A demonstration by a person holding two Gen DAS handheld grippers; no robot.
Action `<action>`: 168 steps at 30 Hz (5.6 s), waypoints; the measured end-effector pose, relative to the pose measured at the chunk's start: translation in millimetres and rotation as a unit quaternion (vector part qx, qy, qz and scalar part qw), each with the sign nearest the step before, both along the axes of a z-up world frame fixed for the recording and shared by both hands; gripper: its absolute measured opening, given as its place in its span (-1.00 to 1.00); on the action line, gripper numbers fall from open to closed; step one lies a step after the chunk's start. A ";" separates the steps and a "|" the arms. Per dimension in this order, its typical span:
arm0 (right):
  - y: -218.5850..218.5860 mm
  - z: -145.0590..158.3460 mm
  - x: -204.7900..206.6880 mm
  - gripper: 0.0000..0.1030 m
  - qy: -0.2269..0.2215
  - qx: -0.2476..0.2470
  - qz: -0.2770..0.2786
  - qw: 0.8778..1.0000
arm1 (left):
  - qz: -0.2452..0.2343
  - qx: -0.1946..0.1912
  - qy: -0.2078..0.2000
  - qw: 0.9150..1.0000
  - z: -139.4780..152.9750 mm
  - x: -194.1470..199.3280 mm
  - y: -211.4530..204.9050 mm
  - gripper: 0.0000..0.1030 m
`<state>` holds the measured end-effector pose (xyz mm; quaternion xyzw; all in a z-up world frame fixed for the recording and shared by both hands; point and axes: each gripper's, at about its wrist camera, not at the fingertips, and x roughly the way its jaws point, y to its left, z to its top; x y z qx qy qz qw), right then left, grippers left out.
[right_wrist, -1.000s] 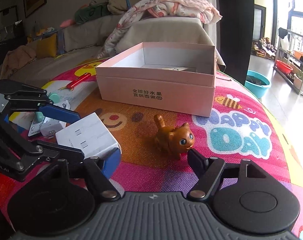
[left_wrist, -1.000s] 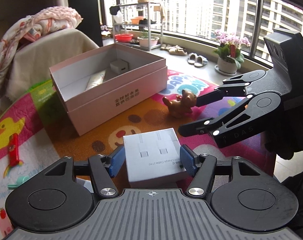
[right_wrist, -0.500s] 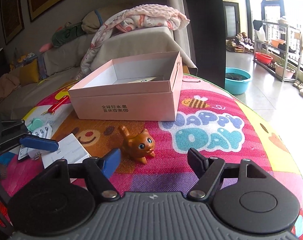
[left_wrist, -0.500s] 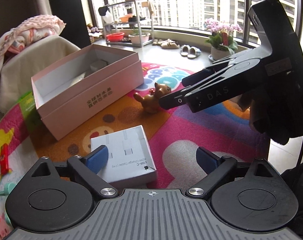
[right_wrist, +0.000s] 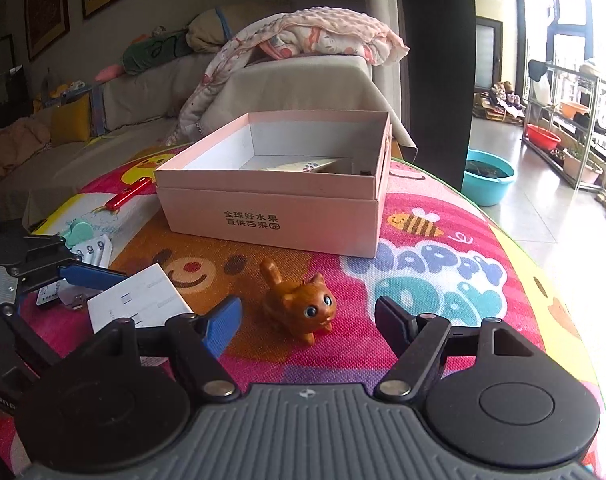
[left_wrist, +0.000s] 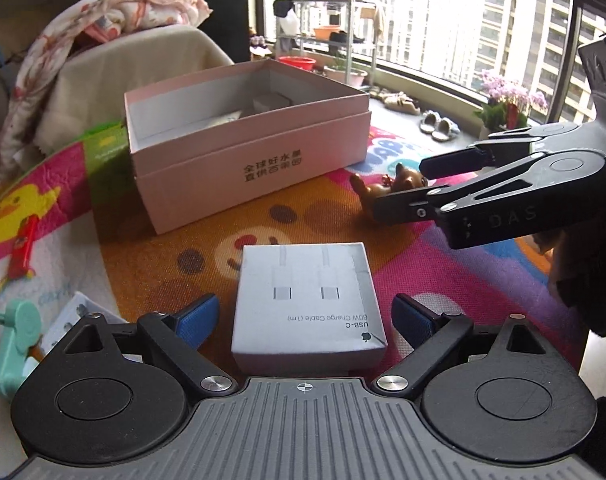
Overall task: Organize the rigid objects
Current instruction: 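Lift the charger package with the left tool while the right tool holds the toy dog, then drop the charger package into the pink box while the right tool drops the dog in, then grasp the red lighter with the left tool, then grasp the teal plastic piece with the right tool, then drop the red lighter into the pink box while the right tool drops the teal piece in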
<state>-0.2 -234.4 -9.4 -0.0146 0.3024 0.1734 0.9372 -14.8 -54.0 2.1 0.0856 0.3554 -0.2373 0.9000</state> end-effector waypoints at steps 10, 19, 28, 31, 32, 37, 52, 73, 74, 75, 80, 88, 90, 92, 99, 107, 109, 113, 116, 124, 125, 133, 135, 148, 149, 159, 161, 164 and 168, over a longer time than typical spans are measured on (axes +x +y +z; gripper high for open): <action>24.8 -5.4 15.0 -0.14 0.008 -0.067 0.019 0.998 | -0.012 -0.022 -0.029 0.999 -0.7 -12.7 5.2 0.44; 10.7 101.7 8.4 -0.14 -0.114 -0.067 0.036 0.991 | -0.016 -0.098 -0.159 0.982 135.7 35.9 28.3 0.44; 28.6 166.6 121.3 -0.14 -0.093 -0.030 0.005 0.995 | 0.044 -0.075 -0.088 0.992 138.5 183.0 19.5 0.44; 47.3 122.3 148.0 -0.14 -0.041 -0.072 0.004 0.997 | 0.044 -0.049 -0.048 0.997 93.9 201.1 14.0 0.44; 50.9 107.2 154.0 -0.14 -0.030 -0.084 0.005 0.996 | 0.048 -0.045 -0.039 0.997 83.5 205.3 12.8 0.44; 56.4 57.1 178.9 -0.13 0.022 -0.094 0.021 0.995 | 0.069 -0.082 0.022 0.994 48.6 231.6 26.9 0.39; 19.8 67.1 74.0 0.63 -0.082 -0.037 -0.002 0.996 | 0.163 -0.065 -0.032 0.984 82.3 168.6 187.8 0.37; 172.4 23.8 -20.2 0.63 -0.070 -0.078 0.263 0.959 | 0.193 -0.082 0.004 0.978 8.6 107.5 205.0 -0.49; 183.3 22.8 -20.9 0.63 -0.075 -0.080 0.275 0.955 | 0.196 -0.084 0.002 0.977 9.9 99.6 209.0 -0.49; 193.8 21.7 -20.4 0.63 -0.079 -0.084 0.285 0.952 | 0.197 -0.086 -0.001 0.977 11.1 92.6 212.8 -0.49; 238.2 13.2 -0.6 0.63 -0.067 -0.097 0.313 0.942 | 0.211 -0.117 -0.008 0.970 16.1 48.9 236.9 -0.49; 269.8 0.4 38.9 0.63 -0.012 -0.092 0.319 0.943 | 0.232 -0.167 -0.028 0.958 26.5 -2.7 260.0 -0.49; 270.1 -2.2 45.3 0.38 0.019 -0.075 0.322 0.943 | 0.229 -0.172 -0.032 0.958 30.3 -7.6 259.4 -0.49; 263.2 0.5 41.4 0.35 0.019 -0.064 0.323 0.944 | 0.223 -0.179 -0.037 0.958 35.2 -13.6 256.7 -0.49; 215.2 25.9 11.4 -0.50 -0.007 -0.049 0.307 0.950 | 0.167 -0.211 -0.033 0.962 48.3 -27.4 226.2 -0.49; 123.1 25.2 -14.9 -0.66 0.000 -0.074 0.224 0.972 | 0.109 -0.208 -0.001 0.972 42.9 -39.5 175.1 -0.49; 107.7 24.0 -19.3 -0.66 -0.004 -0.082 0.202 0.976 | 0.099 -0.205 0.006 0.974 40.3 -43.5 164.3 -0.49; 96.5 23.7 -25.9 -0.38 -0.018 -0.073 0.190 0.979 | 0.120 -0.210 -0.002 0.970 43.7 -47.4 166.6 -0.49; 109.9 25.3 -31.2 -0.12 -0.035 -0.059 0.218 0.973 | 0.163 -0.206 -0.022 0.965 52.9 -48.8 182.6 -0.49; 184.0 15.0 -19.3 0.06 -0.003 -0.017 0.268 0.963 | 0.233 -0.206 -0.016 0.950 44.4 -56.9 220.0 -0.49; 193.6 11.2 -17.9 0.06 0.000 -0.023 0.269 0.963 | 0.236 -0.211 -0.012 0.948 41.7 -57.2 223.0 -0.49; 194.4 3.0 -15.8 -0.57 0.016 -0.055 0.287 0.956 | 0.215 -0.240 0.001 0.947 32.1 -56.8 220.3 -0.49; 174.9 5.5 -21.9 -0.82 0.020 -0.069 0.282 0.957 | 0.204 -0.245 0.001 0.948 31.0 -55.4 214.2 -0.49; 63.9 -0.5 -57.2 0.41 -0.093 -0.261 0.117 0.954 | 0.096 -0.223 0.053 0.969 9.7 -41.7 130.6 -0.49; 56.6 3.8 -54.6 0.47 -0.069 -0.218 0.108 0.967 | 0.095 -0.214 0.053 0.971 8.5 -42.8 126.3 -0.49; 42.5 -4.2 -24.3 0.65 0.077 0.052 -0.007 0.996 | 0.084 -0.117 0.035 0.989 1.3 -50.1 91.9 -0.50; 54.5 -5.8 -19.5 0.65 0.067 0.031 -0.011 0.997 | 0.082 -0.108 0.031 0.990 1.8 -51.8 88.3 -0.50; 72.1 -11.0 -11.2 0.65 0.041 -0.018 -0.026 0.999 | 0.075 -0.097 0.030 0.992 2.1 -54.6 82.9 -0.50; 72.8 -10.8 -4.3 0.60 0.035 -0.027 -0.026 0.999 | 0.069 -0.061 0.023 0.995 4.3 -58.4 71.0 -0.47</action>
